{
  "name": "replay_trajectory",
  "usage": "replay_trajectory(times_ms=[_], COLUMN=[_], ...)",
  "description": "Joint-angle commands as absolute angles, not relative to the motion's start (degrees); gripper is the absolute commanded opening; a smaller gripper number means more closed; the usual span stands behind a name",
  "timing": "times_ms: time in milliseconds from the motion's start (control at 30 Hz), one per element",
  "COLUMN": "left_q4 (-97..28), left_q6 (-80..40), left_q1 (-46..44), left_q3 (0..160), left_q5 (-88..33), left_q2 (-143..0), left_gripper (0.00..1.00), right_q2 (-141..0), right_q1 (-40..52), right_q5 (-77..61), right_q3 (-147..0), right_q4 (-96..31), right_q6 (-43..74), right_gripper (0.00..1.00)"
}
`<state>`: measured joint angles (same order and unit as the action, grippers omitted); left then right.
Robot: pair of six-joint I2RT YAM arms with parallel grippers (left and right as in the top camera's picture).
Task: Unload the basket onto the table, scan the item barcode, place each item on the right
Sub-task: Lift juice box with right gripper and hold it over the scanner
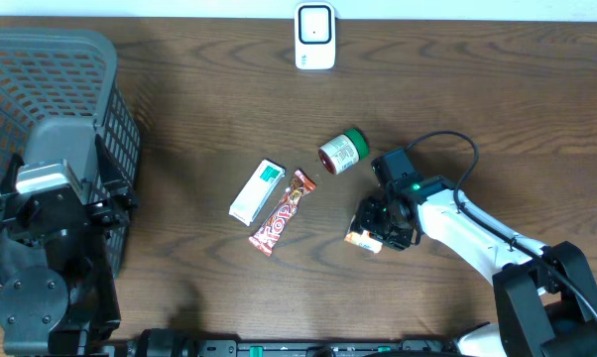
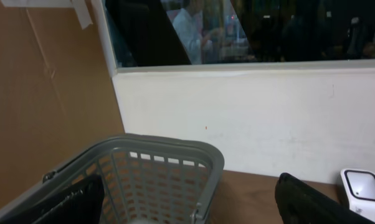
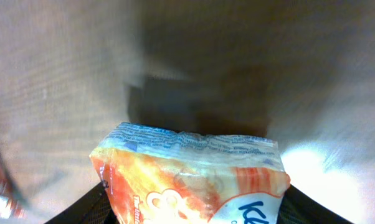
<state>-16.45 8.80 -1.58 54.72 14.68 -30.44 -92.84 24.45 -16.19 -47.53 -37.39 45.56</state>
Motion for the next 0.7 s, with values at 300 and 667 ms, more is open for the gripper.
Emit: replay_trajectory(times_ms=[300, 667], left_q4=[-17.93, -17.96], left_q6=[8.23, 8.23], left_q1=[-1.26, -1.26], left_q3=[54.48, 54.48], left_q5=[14.11, 14.11], left_q2=[-30.33, -30.33], left_gripper=[0.87, 0.87], right_q2=[-92.86, -92.86], right_q1=[20.47, 15.44], right_q5=[-37.34, -57.36], right_q3=[-60.01, -67.81], right_q4=[-55.05, -68.16], right_q6=[37.89, 28.95], right_gripper=[0.57, 0.57])
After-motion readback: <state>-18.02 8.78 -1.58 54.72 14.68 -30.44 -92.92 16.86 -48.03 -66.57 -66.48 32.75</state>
